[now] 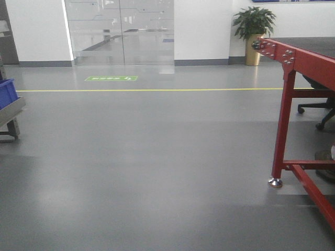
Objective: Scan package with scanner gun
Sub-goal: 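Drive the base forward and turn toward the red-framed table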
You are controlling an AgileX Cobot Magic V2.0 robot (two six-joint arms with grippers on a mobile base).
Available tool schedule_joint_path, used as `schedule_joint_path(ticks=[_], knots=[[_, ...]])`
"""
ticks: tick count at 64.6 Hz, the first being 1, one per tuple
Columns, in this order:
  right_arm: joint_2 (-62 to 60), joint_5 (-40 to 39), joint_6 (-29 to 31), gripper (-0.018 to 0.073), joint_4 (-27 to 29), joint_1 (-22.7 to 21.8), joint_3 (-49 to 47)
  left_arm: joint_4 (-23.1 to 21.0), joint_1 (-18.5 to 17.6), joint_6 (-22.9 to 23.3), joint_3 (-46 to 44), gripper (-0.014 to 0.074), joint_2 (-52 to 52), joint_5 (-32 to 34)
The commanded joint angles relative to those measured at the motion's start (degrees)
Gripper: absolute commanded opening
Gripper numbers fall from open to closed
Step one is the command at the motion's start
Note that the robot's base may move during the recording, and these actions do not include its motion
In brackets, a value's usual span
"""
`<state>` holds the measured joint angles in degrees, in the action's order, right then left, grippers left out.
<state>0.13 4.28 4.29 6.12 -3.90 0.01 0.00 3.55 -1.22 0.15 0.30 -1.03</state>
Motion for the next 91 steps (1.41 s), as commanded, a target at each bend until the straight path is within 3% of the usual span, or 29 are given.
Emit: schedule_joint_path(ticks=[1,91], knots=[[-0.1,-1.4,0.0,-0.0154,0.1,0.2,0.0,0.0,-0.4,0.0,-0.1,-0.0111,-0.3,1.0],[-0.1,-1.4,0.0,-0.0154,0.1,0.0,0.0,0.0,-0.2,0.0,-0.1,-0.0111,-0.3,1.0]])
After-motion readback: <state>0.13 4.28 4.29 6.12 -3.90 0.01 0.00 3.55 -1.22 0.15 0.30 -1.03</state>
